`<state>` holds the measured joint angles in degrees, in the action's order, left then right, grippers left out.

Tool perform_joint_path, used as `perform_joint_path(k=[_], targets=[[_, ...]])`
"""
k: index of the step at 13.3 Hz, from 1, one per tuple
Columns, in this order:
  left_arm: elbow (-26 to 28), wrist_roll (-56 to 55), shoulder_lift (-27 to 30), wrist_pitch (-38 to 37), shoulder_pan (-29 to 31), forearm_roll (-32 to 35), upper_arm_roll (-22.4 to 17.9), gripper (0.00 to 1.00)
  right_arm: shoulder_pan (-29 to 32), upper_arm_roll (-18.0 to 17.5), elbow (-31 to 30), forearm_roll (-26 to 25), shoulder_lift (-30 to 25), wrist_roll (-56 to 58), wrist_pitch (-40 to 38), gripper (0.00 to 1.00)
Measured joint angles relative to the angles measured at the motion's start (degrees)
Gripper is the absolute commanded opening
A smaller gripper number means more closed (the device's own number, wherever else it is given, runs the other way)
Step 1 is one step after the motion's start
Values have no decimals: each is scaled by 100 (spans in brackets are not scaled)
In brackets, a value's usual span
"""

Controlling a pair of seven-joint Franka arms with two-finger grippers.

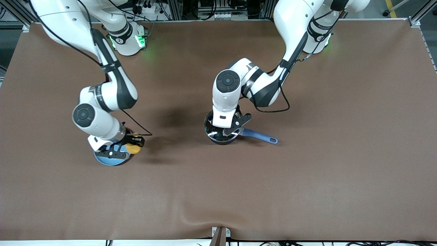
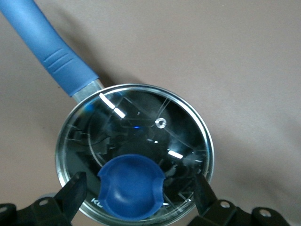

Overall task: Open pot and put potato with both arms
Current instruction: 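Grasp the potato with the right gripper while the left gripper grasps the knob, then lift the lid off with the left gripper while the right gripper carries potato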

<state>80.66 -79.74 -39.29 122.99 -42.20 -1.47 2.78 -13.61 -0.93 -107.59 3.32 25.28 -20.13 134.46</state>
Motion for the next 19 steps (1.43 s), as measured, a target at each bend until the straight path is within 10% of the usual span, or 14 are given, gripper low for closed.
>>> perform_joint_path(k=[14,15,18,19], targets=[[1,0,-137,34,-76,0,-4,100,-546,0,404,1267,1,-244,-13,17],[1,0,-137,33,-76,0,-5,93,-562,0,424,1270,1,-244,-13,17],[1,0,-137,33,-76,0,-8,9,-566,4,447,1276,1,-244,-13,17],[0,-6,-137,33,-75,0,-9,0,-568,4,464,1278,1,-244,-13,16]])
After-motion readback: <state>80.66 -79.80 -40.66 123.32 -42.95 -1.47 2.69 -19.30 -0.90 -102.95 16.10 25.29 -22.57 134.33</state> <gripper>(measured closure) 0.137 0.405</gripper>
